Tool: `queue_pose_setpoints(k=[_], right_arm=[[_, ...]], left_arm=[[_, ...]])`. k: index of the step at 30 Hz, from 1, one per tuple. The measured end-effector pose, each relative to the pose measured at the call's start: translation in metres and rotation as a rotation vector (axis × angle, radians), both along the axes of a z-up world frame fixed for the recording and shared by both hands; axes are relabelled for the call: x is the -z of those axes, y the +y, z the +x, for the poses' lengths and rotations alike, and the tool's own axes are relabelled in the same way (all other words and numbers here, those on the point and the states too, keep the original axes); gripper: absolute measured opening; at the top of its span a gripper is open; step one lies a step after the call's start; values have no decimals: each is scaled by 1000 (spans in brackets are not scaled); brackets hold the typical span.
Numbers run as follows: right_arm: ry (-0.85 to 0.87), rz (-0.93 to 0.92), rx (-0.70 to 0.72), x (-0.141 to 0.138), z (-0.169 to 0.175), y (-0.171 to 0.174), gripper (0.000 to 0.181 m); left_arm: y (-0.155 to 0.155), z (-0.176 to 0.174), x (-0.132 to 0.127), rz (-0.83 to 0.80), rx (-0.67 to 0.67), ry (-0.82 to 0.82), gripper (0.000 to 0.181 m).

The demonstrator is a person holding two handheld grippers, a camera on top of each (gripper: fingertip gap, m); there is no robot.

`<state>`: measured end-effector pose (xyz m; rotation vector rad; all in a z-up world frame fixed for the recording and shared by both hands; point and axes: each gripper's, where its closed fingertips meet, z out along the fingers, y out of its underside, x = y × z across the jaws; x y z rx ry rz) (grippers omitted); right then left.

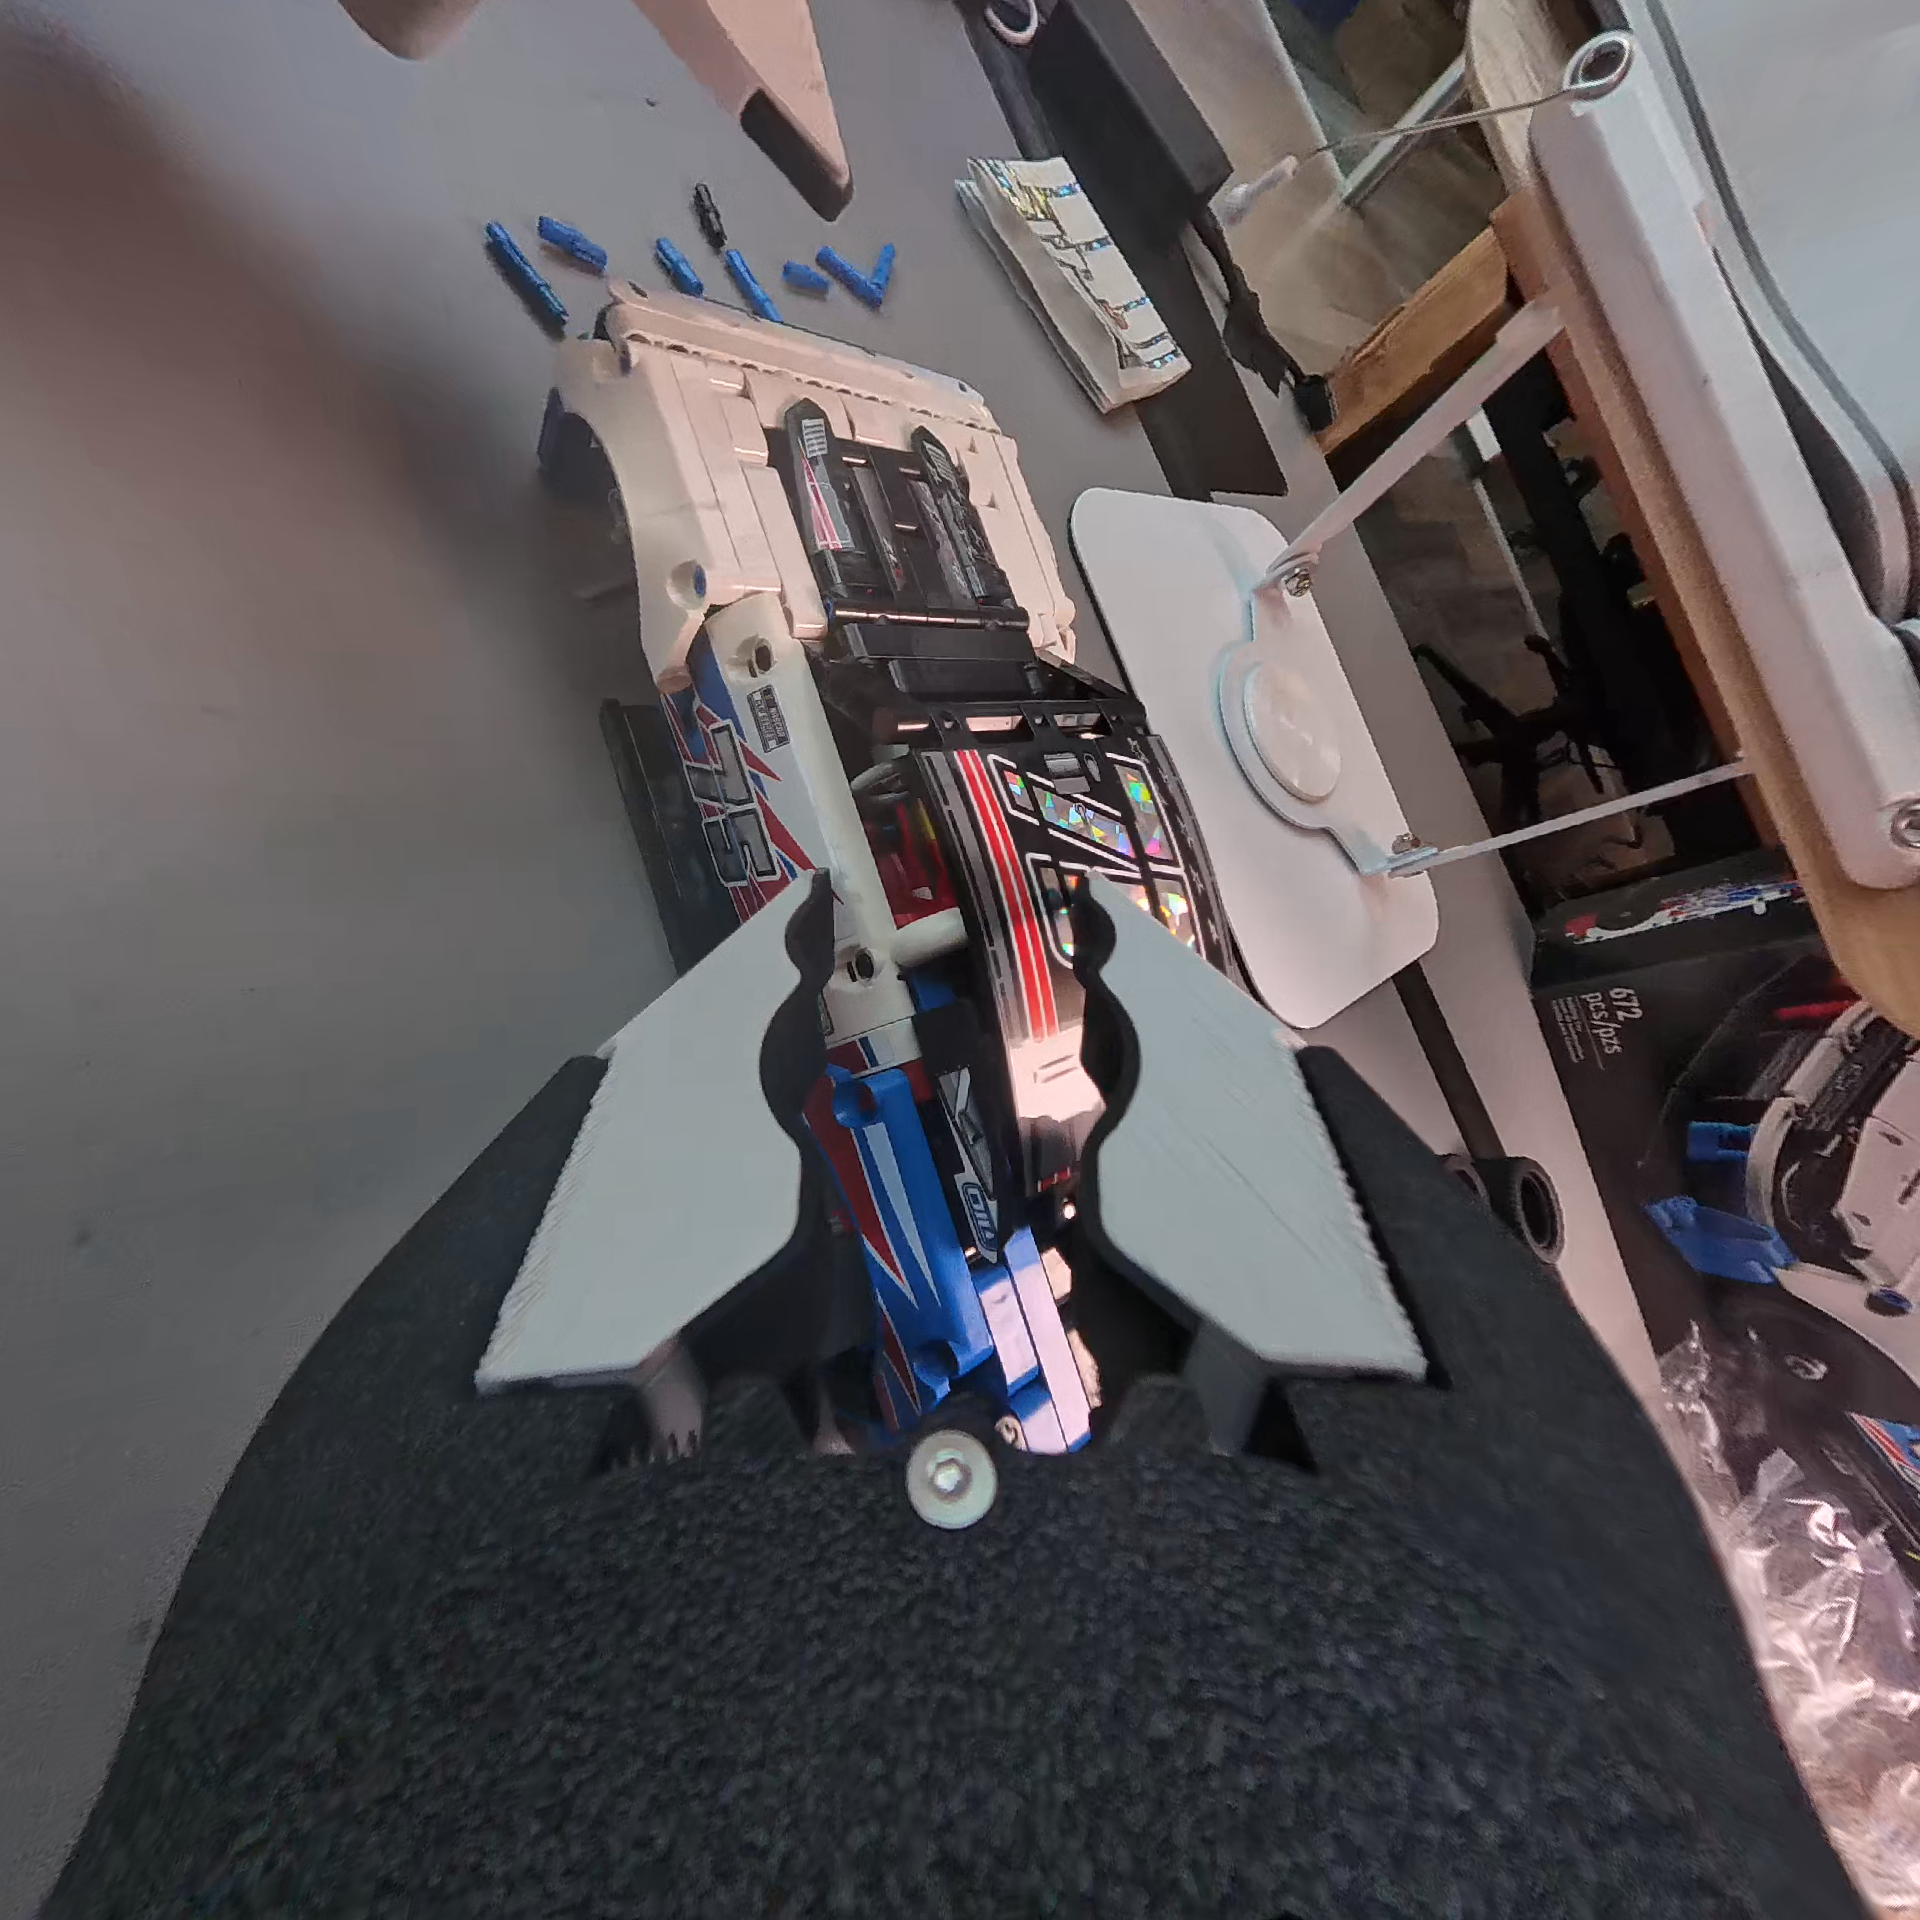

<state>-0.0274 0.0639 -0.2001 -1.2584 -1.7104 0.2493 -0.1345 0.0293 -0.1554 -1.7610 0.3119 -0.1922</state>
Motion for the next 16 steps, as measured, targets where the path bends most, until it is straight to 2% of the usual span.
queue_pose_setpoints(k=[4,8,13,16], right_arm=[[-2,96,12,-9,5,6,14],[-29,129,19,-9,9,7,13],[-52,233,57,-9,5,12,22],[-68,319,60,-7,0,15,16]], left_arm=[[-1,0,-2,7,-2,-1,70],[-1,-1,-4,12,-6,2,70],[-1,2,-3,10,-2,11,69],[-1,4,-2,9,2,15,69]])
